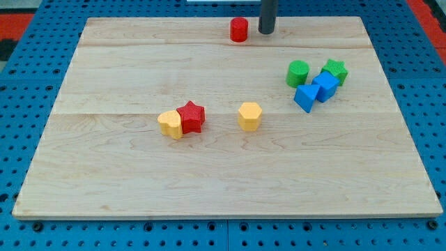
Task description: Push the yellow hexagon to the bottom of the red circle
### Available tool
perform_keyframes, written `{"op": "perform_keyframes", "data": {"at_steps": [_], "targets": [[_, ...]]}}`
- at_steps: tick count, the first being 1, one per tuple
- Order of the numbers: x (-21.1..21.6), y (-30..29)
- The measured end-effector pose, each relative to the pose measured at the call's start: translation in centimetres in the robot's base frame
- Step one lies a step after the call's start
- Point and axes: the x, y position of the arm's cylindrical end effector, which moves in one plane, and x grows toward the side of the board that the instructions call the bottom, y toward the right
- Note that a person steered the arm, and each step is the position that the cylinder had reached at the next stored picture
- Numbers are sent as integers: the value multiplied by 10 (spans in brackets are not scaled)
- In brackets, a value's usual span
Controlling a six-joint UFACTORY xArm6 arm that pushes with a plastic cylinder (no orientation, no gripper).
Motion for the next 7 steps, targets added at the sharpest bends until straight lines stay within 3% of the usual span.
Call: {"op": "perform_keyframes", "data": {"at_steps": [3, 4, 7], "targets": [[0, -53], [35, -14], [161, -6]]}}
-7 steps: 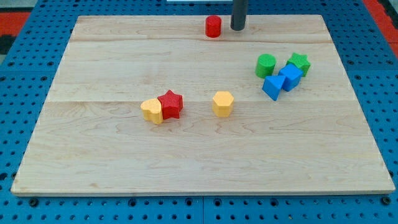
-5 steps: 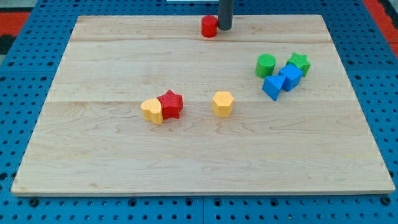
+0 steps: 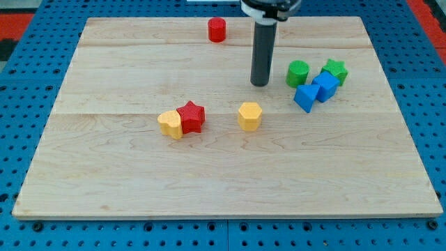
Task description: Push the yellow hexagon to the bottom of the red circle
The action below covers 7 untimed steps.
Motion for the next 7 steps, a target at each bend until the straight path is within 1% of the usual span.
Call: {"op": "perform_keyframes", "data": {"at_steps": [2, 3, 4, 5, 6, 7], "targets": [[79, 58], [95, 26], [74, -8], [39, -38], [28, -59], [52, -59]]}}
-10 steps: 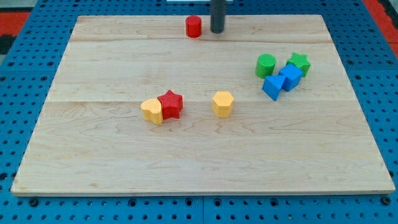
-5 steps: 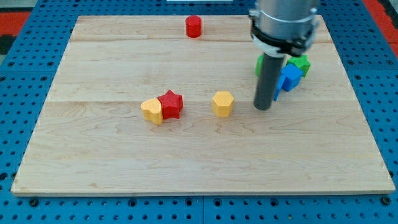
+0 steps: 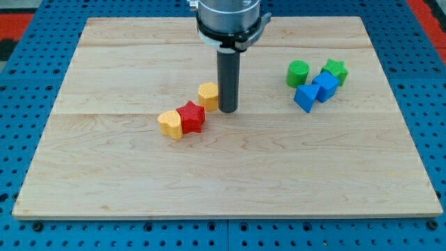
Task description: Push the yellow hexagon to the bottom of the red circle
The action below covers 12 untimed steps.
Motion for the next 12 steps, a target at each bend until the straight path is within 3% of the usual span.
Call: {"op": "perform_keyframes", "data": {"at_steps": [1, 5, 6, 8, 10, 11, 12], "targets": [[4, -10], [-147, -156], [-158, -155], [-148, -52], [-150, -34], [-127, -22], [-69, 0]]}}
